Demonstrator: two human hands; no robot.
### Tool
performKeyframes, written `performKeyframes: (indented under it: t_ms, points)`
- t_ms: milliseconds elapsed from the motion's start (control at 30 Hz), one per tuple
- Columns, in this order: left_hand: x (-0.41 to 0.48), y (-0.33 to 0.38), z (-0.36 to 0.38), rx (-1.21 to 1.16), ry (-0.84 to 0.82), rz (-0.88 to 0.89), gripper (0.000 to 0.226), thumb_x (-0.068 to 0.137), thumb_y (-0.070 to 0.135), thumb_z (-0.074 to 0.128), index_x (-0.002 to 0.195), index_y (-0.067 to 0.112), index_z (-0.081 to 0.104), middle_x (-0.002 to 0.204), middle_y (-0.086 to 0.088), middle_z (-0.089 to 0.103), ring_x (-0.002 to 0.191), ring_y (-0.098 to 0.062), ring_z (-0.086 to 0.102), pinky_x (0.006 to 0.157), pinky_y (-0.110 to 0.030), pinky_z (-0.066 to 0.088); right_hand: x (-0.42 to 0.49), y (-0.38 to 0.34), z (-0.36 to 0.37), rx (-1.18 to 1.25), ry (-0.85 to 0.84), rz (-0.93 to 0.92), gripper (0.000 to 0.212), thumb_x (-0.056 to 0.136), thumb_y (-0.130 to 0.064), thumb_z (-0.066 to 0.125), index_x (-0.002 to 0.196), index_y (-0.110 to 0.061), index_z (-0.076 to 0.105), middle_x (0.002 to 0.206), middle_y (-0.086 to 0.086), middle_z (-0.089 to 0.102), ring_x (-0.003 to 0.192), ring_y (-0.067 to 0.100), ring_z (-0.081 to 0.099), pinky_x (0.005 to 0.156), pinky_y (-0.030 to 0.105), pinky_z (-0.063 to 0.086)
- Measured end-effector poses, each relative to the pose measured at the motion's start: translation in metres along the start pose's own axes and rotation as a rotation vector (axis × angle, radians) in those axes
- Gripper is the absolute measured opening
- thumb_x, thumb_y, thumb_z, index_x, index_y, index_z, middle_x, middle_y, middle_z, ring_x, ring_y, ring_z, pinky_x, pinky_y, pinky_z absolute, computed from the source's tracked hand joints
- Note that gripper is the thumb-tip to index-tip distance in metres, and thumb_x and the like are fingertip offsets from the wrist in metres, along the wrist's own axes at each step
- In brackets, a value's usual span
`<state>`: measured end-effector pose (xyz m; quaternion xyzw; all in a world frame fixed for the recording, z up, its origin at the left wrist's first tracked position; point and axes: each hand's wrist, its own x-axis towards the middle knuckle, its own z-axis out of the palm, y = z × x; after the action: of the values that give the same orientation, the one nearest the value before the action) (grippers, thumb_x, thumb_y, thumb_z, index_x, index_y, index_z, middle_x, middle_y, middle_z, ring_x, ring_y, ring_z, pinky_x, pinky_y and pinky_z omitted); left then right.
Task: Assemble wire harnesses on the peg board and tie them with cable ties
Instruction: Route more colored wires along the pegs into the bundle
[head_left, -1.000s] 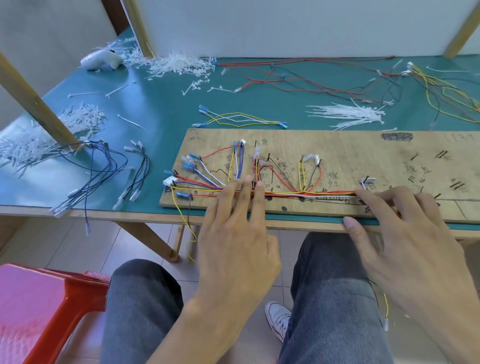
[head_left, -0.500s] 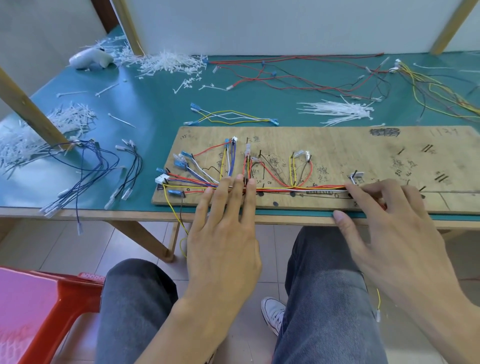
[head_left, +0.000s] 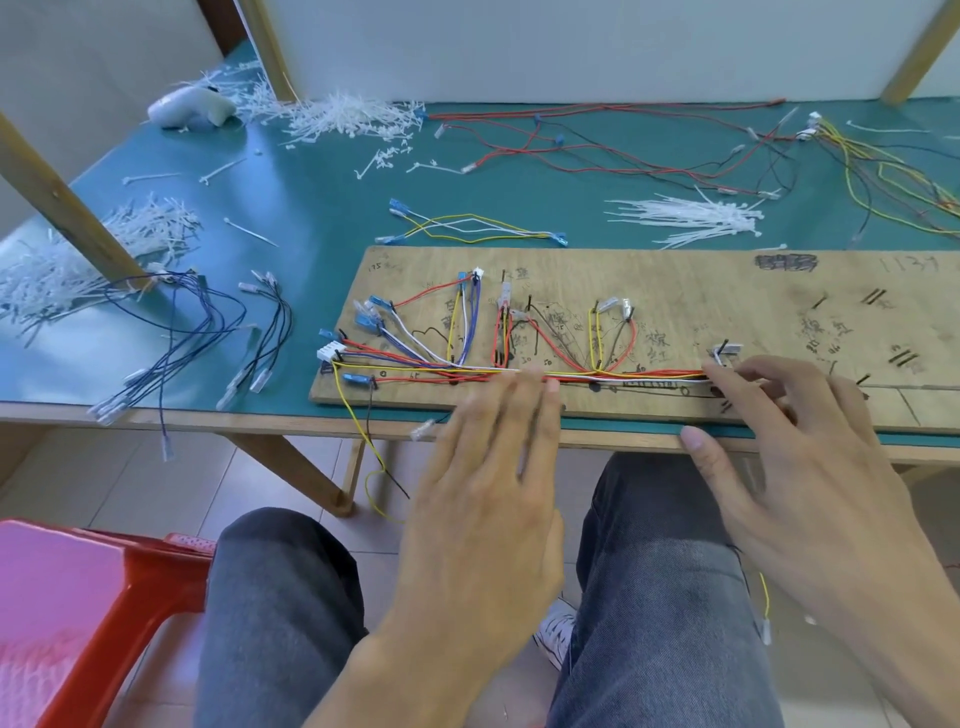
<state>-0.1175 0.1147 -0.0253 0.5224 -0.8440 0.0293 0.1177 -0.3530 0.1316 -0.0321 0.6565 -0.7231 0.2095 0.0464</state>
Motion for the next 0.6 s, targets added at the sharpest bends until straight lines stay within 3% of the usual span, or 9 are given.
performKeyframes:
  t_ms: [133, 300, 433, 500, 600]
  points:
    - [-0.001, 0.003, -0.008, -0.002, -0.033, 0.052, 0.062, 0.087, 0.023, 0.054, 0.146, 0.005, 0.057, 0.147, -0.009, 0.059, 0.14, -0.028, 0.05, 0.123, -0.038, 0.026, 0.001, 0.002, 0.003, 0.039, 0.022, 0.02, 0.055, 0.093, -0.046, 0.063, 0.145, -0.028, 0.054, 0.141, -0.001, 0.045, 0.119, 0.033, 0.045, 0.083, 0.053, 0.056]
    - [0.008, 0.004, -0.016, 0.046, -0.12, 0.062, 0.065, 0.075, 0.021, 0.072, 0.137, 0.004, 0.065, 0.134, -0.007, 0.065, 0.128, -0.027, 0.059, 0.118, -0.036, 0.037, 0.012, -0.001, 0.005, 0.044, 0.1, -0.019, 0.049, 0.096, -0.054, 0.055, 0.137, -0.028, 0.059, 0.139, 0.0, 0.048, 0.124, 0.036, 0.04, 0.09, 0.055, 0.053]
    - [0.017, 0.003, -0.023, 0.028, -0.137, 0.066, 0.044, 0.074, 0.021, 0.066, 0.117, 0.011, 0.071, 0.113, -0.003, 0.067, 0.108, -0.025, 0.061, 0.102, -0.034, 0.047, 0.024, -0.014, -0.001, 0.106, 0.145, -0.134, 0.036, 0.096, -0.046, 0.059, 0.123, -0.025, 0.07, 0.129, -0.005, 0.057, 0.124, 0.033, 0.044, 0.094, 0.057, 0.048]
    - [0.021, 0.002, -0.025, 0.023, -0.131, 0.088, 0.038, 0.072, 0.02, 0.068, 0.109, 0.013, 0.07, 0.107, -0.001, 0.067, 0.102, -0.024, 0.059, 0.095, -0.034, 0.049, 0.03, -0.024, -0.004, 0.149, 0.153, -0.188, 0.03, 0.097, -0.042, 0.061, 0.116, -0.023, 0.074, 0.121, -0.007, 0.061, 0.12, 0.03, 0.047, 0.094, 0.051, 0.047]
    - [0.019, -0.004, -0.027, -0.018, -0.112, 0.118, 0.04, 0.074, 0.02, 0.068, 0.114, 0.015, 0.071, 0.114, 0.0, 0.068, 0.108, -0.024, 0.06, 0.097, -0.035, 0.05, 0.038, -0.04, -0.011, 0.216, 0.147, -0.241, 0.022, 0.097, -0.036, 0.065, 0.108, -0.021, 0.077, 0.11, -0.006, 0.066, 0.109, 0.026, 0.052, 0.094, 0.031, 0.039]
